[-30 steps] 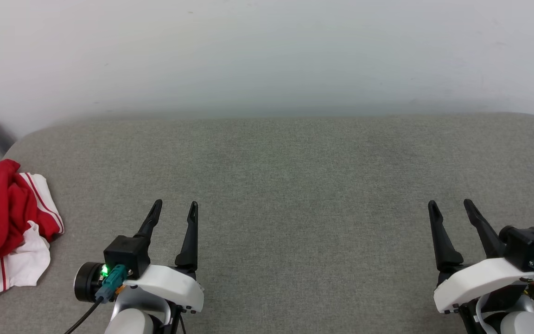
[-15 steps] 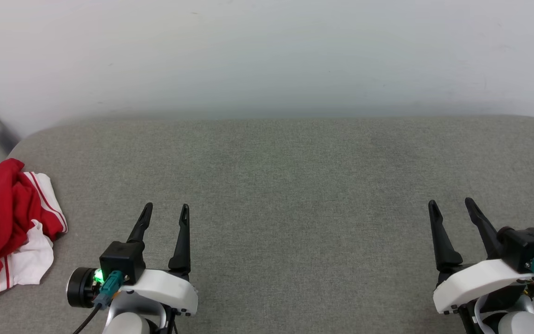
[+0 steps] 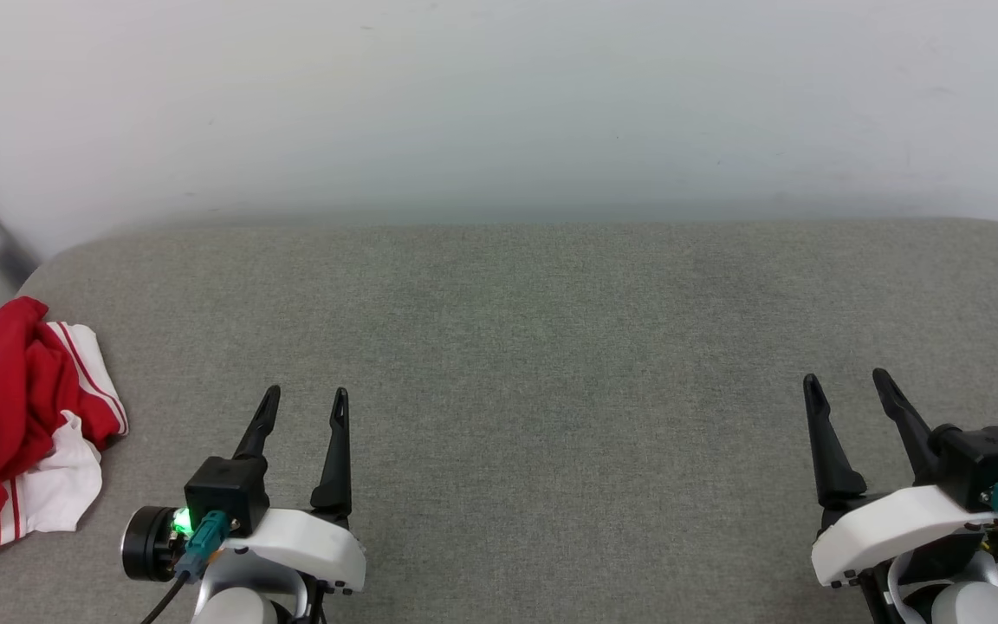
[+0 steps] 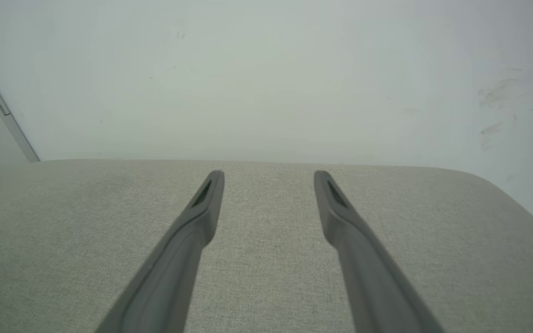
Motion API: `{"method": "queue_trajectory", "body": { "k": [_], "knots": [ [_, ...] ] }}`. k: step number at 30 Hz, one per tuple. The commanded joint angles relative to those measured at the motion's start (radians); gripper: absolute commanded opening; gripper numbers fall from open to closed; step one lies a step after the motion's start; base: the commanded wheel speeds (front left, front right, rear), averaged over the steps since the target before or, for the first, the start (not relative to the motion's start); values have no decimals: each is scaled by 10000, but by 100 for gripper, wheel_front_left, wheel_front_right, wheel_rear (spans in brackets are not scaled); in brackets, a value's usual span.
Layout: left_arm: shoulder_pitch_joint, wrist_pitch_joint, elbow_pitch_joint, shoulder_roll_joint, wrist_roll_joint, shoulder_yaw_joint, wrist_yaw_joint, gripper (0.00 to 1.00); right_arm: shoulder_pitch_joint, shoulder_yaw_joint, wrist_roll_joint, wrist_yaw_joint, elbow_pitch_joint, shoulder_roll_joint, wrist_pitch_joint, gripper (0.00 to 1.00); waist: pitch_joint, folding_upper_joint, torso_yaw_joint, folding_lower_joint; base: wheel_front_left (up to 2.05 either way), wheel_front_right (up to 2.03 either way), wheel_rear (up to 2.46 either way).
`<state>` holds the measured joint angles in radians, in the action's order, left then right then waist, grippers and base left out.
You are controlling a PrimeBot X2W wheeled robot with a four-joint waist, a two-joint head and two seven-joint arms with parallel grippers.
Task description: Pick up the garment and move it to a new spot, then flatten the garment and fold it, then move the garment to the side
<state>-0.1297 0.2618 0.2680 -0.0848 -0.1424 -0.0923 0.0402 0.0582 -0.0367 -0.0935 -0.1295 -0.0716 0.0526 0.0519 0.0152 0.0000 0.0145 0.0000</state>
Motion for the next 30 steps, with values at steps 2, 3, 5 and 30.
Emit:
{"method": "queue_trajectory", "body": {
  "k": [2,3,5,30],
  "knots": [
    [24,47,53,46,22,40,41,100,6,-23,-112,-22,-35,-36,13,100,-1,0,3,0,0,0,0],
    [16,47,72,59,23,61,40,100,10,-20,-115,-22,-44,-36,15,100,0,0,5,0,0,0,0],
    [0,39,109,80,6,107,72,100,20,-15,-152,-22,-65,-37,22,100,-1,0,8,0,0,0,0],
    [-253,38,161,107,-8,914,80,100,-2,594,-445,-20,356,-33,-77,100,-69,0,1636,0,0,0,0]
  ]
}}
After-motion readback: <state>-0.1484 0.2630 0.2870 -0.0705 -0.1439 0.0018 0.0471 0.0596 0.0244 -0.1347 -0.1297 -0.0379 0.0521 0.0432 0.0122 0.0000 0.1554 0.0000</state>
